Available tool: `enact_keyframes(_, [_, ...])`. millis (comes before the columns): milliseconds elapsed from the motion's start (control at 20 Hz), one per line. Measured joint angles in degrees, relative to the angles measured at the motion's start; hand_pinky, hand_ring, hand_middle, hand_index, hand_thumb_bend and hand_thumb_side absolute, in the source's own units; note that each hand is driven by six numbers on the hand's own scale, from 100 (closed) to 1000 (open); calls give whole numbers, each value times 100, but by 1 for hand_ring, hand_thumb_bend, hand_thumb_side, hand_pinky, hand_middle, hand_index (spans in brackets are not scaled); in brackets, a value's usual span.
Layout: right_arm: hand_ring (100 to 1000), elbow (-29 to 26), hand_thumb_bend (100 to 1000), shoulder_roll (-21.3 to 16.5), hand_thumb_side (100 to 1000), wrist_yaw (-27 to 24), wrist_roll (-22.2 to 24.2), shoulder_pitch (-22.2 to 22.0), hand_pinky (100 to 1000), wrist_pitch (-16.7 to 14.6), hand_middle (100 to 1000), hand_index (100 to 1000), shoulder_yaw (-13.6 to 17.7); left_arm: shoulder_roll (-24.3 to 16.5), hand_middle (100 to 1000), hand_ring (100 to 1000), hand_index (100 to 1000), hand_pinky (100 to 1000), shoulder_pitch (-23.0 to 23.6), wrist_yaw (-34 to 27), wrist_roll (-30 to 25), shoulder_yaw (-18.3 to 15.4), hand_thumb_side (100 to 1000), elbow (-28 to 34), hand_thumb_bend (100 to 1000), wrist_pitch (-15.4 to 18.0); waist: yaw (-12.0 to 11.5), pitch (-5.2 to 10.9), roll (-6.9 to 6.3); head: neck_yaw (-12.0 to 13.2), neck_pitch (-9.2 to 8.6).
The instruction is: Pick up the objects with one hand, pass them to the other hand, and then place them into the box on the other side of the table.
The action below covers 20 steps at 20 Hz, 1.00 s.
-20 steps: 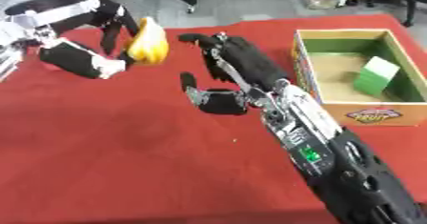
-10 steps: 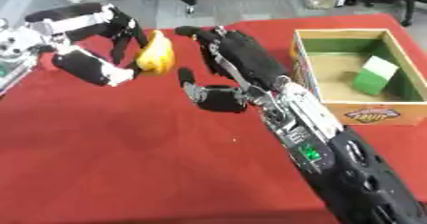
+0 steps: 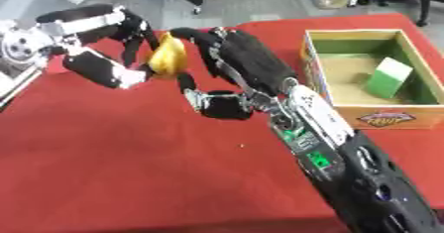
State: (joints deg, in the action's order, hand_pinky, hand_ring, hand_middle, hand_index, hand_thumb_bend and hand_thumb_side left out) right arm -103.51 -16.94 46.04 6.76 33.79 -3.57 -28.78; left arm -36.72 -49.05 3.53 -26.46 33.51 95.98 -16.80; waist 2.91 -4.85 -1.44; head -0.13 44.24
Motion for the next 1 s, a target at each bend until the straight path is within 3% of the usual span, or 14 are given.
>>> enact_keyframes(400, [292, -105, 100, -3, 298, -40, 257, -1, 577, -153, 256, 895, -17, 99, 256, 372, 354, 582, -49, -7, -2, 20, 117, 51, 100, -2, -16, 0, 0, 0, 0])
enact_keyframes(750, [295, -136, 100, -6, 100, 15, 426, -4, 577, -193, 256, 883, -16, 133, 254, 372, 352, 583, -74, -139, -64, 36, 123, 214, 100, -65, -23, 0, 0, -1, 0])
enact_keyframes(1000, [285, -137, 100, -6, 100, 128, 435, -6, 566, -178, 245, 805, -7, 126, 253, 372, 352, 584, -77, -265, -127, 61, 125, 294, 100, -172, -29, 0, 0, -1, 0])
